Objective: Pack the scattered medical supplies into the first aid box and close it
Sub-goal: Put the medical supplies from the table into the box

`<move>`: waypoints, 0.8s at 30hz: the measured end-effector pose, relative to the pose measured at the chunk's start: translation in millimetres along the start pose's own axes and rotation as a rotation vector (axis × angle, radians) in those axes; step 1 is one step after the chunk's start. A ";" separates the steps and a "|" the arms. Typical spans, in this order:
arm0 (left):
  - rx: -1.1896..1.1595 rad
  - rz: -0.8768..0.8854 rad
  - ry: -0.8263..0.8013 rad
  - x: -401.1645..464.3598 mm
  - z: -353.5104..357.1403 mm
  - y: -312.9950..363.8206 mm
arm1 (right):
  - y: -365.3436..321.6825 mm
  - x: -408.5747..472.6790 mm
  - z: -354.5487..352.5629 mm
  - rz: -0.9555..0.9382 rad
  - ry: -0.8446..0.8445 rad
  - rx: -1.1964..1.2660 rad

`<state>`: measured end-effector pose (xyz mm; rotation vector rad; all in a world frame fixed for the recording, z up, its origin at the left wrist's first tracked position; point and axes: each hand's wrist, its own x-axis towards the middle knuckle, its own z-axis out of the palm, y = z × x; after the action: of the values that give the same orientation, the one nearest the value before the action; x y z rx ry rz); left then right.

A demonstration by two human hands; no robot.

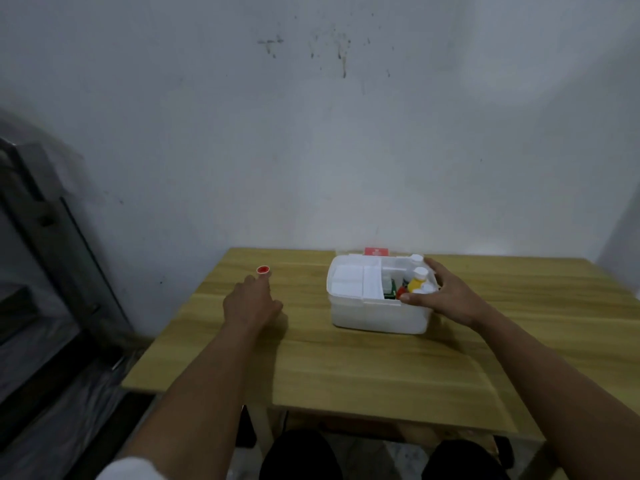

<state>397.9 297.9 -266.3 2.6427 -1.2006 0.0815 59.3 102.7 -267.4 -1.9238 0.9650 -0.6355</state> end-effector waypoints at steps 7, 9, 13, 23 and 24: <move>0.025 0.031 -0.019 -1.5 9.2 1.1 | -5.6 -4.7 -0.9 0.005 -0.003 0.021; -0.045 0.030 -0.002 0.5 1.5 13.7 | -7.3 -5.7 -1.3 0.014 -0.007 0.028; -0.282 0.024 0.067 13.3 -29.5 57.6 | -10.2 -7.5 -0.3 0.031 -0.011 0.037; -0.437 0.222 -0.041 12.6 -38.4 177.9 | -15.5 -11.3 -1.2 0.033 -0.017 0.048; -0.386 0.237 -0.048 10.9 -33.3 180.8 | -14.8 -11.2 -1.1 0.033 -0.018 0.045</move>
<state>271.4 183.1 -197.8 2.1769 -1.3822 -0.1584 57.8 116.1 -254.6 -1.8678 0.9613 -0.6150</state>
